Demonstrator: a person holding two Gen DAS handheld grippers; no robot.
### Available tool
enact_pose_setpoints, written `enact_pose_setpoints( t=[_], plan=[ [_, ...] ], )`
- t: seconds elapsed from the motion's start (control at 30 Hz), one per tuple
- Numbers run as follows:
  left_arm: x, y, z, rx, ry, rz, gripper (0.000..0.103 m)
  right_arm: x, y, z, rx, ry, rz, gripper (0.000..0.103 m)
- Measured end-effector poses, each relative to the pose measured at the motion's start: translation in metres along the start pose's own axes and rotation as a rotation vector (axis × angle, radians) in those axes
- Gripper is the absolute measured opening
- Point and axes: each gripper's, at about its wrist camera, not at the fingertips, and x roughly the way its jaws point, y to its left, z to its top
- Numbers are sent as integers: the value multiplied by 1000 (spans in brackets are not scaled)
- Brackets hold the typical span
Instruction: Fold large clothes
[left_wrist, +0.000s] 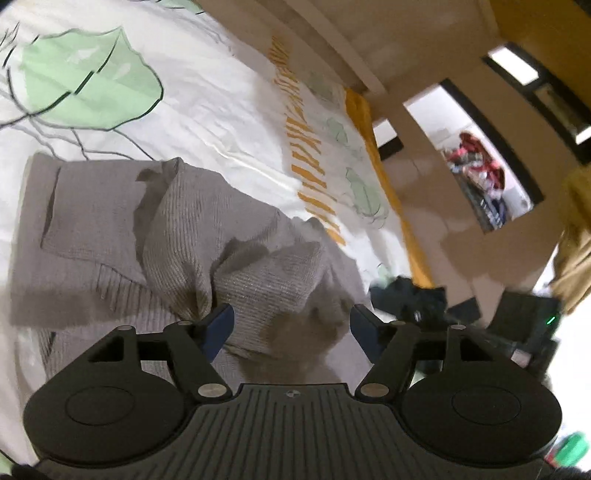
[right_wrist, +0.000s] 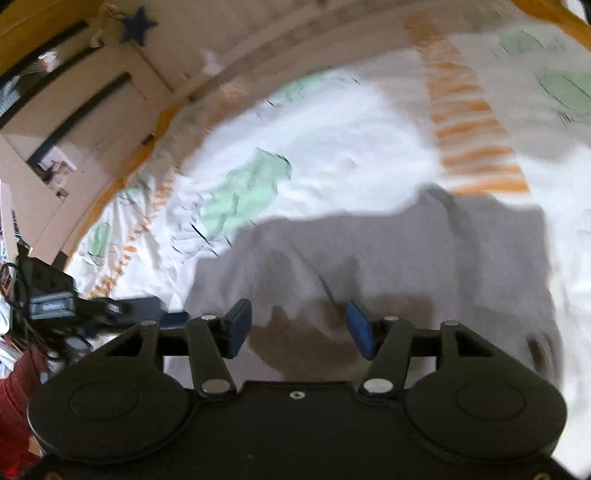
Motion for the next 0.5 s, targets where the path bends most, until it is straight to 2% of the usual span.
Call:
enact_pose_setpoints(
  t=[0.13,0.23,0.3,0.33,0.37,0.4,0.5],
  plan=[
    [-6,2,-15,11,32,-15,68,27,35,9,-270,0,-61,76],
    [-5,-1,-25,77,48,-7,68,50,45,11,-371,27,-70,78],
    [-3,-5,-32,141,57,3,68,61,45,10,-387,49,-62,77],
    [-1,-7,-36,172,60,4,68,57,46,7,-384,58,-48,67],
    [2,-8,-39,202,63,2,68,61,43,7,-373,66,-26,53],
    [4,-11,-43,228,66,1,68,62,41,8,-356,80,-8,16],
    [16,-19,-50,318,75,-15,68,46,37,13,-347,19,29,13]
  ],
)
